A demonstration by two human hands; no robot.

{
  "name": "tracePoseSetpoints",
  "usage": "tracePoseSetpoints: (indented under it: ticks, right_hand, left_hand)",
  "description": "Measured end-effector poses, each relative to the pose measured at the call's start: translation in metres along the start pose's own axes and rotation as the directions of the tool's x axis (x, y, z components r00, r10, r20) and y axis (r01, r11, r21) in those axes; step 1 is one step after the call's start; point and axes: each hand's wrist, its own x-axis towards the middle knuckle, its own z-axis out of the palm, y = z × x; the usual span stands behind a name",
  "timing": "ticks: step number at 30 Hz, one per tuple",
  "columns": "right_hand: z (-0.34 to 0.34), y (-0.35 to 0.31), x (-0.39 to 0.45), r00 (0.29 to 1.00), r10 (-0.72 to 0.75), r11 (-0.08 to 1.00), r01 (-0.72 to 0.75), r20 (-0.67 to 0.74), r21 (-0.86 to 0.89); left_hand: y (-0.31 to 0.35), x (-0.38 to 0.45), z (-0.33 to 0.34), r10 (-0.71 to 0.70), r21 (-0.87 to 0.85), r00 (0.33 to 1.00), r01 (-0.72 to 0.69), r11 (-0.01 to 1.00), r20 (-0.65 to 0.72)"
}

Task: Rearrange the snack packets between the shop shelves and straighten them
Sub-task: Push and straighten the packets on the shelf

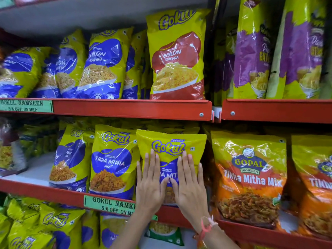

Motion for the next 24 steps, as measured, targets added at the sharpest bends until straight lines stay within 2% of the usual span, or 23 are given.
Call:
tracePoseSetpoints:
  ticks: [2, 5, 10, 14, 16, 20, 24]
  right_hand:
    - [0.007, 0.008, 0.004, 0.996, 0.032, 0.999, -0.028, 0.083, -0.046]
    - [0.013, 0.016, 0.009, 0.991, 0.027, 0.997, -0.016, 0.134, -0.081]
    - [0.01, 0.018, 0.013, 0.982, 0.043, 0.996, -0.029, 0.182, -0.082]
    - [-0.007, 0.012, 0.009, 0.976, 0.055, 0.998, -0.046, 0.212, -0.048]
    - [-0.025, 0.014, -0.003, 0.976, -0.008, 1.0, 0.01, 0.217, -0.01]
    - [-0.074, 0.035, -0.024, 0.974, -0.133, 0.988, 0.115, 0.183, 0.107]
    - [-0.124, 0.081, -0.037, 0.987, -0.126, 0.976, 0.105, 0.104, 0.19]
  left_hand:
    - [-0.007, 0.002, 0.005, -0.006, 0.062, 0.996, 0.001, 0.998, 0.085]
    - [-0.013, 0.006, 0.011, 0.027, 0.036, 0.988, -0.033, 0.999, 0.155]
    - [-0.015, 0.01, 0.007, 0.057, 0.038, 0.979, -0.065, 0.997, 0.196]
    - [-0.006, 0.006, -0.008, 0.014, 0.028, 0.985, -0.019, 0.999, 0.174]
    - [0.008, 0.002, -0.018, -0.002, -0.053, 0.992, 0.009, 0.999, 0.126]
    - [0.05, 0.001, -0.031, 0.043, -0.249, 0.998, -0.032, 0.968, 0.037]
    - [0.107, 0.016, -0.026, 0.087, -0.429, 0.996, -0.073, 0.9, 0.013]
